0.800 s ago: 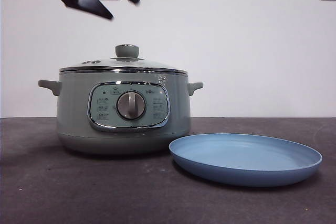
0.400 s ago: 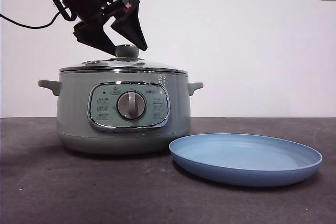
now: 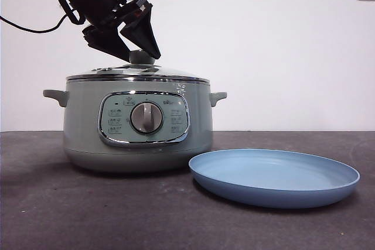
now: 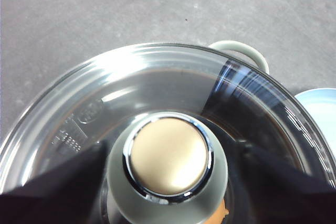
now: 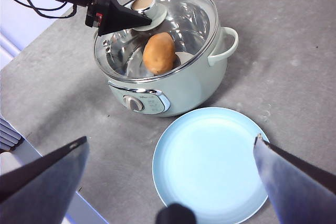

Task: Take the potato out from the steamer,put the potato on the plate,close the lid

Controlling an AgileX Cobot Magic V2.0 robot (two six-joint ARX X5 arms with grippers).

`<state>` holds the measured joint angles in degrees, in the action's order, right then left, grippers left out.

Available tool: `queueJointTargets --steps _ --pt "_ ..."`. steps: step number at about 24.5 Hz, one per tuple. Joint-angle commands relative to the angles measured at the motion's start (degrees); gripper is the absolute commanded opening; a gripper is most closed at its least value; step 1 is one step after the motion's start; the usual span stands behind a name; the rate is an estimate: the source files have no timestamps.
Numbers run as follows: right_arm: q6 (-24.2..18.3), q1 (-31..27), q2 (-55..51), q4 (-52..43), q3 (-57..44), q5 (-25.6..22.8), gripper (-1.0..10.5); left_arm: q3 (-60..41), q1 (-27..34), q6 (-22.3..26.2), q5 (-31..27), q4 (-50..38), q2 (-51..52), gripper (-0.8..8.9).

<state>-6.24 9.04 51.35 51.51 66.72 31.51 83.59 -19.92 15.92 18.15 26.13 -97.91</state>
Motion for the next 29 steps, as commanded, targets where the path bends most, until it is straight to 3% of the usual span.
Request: queueJointTargets --steps 1,7,10,21,29 --pt "0.4 0.2 0.0 -0.3 0.1 0.1 6.6 0.2 0.0 0.6 0.0 0.3 -0.5 3.05" --pt "0.4 0.2 0.0 -0.5 0.1 0.1 6.6 0.2 0.0 0.2 0.0 0.9 -0.5 1.75" --pt "0.4 0.2 0.0 -0.5 0.1 0.1 6.6 0.2 0.0 0.1 0.0 0.9 -0.5 -0.14" --pt "0.4 0.2 0.0 -1.3 0.1 0.0 6.5 0.3 0.1 -2.8 0.0 -1.9 0.3 -0.08" --pt "0.9 0.2 0.2 -1.8 0.1 -0.1 6.5 0.6 2.7 -4.4 -0.6 -1.8 6.7 -0.08"
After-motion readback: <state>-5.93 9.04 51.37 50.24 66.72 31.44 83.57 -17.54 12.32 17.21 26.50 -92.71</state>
